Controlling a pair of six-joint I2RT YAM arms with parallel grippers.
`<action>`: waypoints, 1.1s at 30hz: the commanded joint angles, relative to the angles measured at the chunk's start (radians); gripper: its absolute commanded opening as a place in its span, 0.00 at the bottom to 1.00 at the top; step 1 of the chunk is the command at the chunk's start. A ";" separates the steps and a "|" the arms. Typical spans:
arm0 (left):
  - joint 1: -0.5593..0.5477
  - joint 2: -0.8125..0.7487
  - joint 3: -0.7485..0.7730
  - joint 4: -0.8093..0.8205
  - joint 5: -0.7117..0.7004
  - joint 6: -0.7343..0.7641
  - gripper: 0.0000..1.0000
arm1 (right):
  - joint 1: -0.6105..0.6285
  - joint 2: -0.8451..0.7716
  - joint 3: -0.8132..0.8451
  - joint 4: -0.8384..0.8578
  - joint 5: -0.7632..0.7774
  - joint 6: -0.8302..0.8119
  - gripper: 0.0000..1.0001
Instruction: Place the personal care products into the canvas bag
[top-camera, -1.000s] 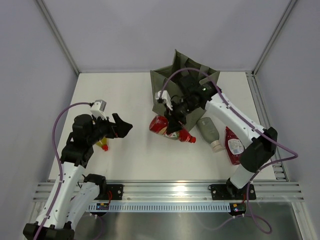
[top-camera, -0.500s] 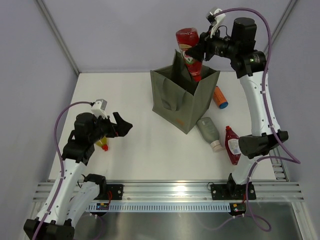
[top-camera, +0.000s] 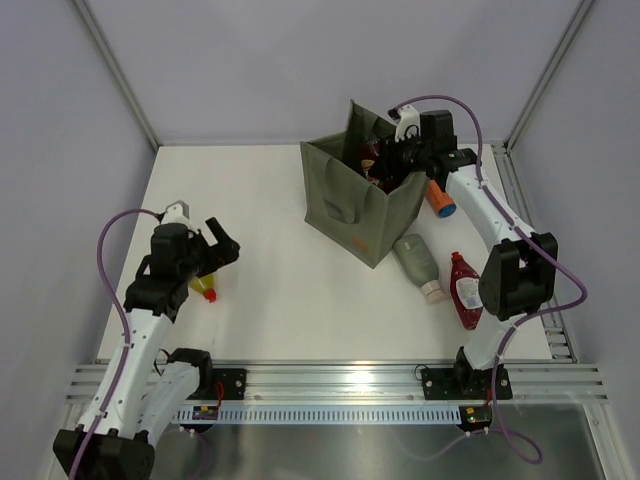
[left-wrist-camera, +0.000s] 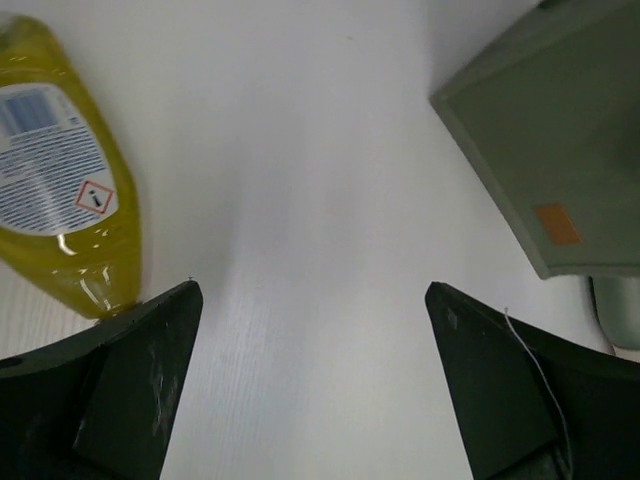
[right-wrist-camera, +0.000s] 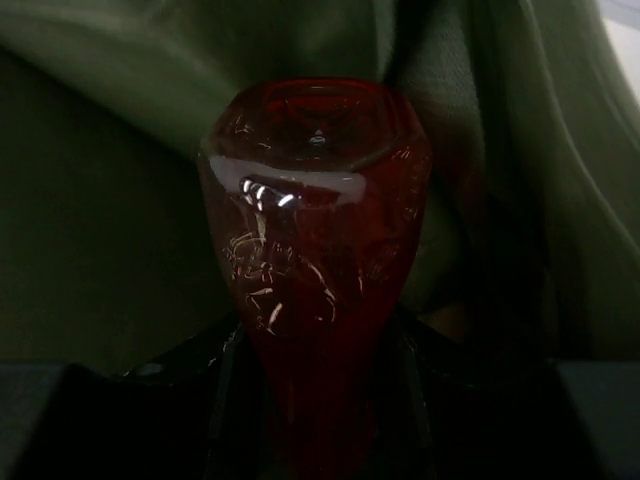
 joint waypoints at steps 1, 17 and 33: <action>0.045 0.056 0.035 -0.038 -0.181 -0.110 0.99 | 0.009 -0.178 0.016 0.112 0.014 -0.064 0.17; 0.126 0.631 0.300 -0.293 -0.448 -0.184 0.99 | 0.015 -0.133 0.190 -0.152 -0.018 -0.140 0.99; 0.195 1.203 0.559 -0.356 -0.422 -0.027 0.87 | 0.016 -0.483 -0.122 -0.007 -0.304 -0.087 1.00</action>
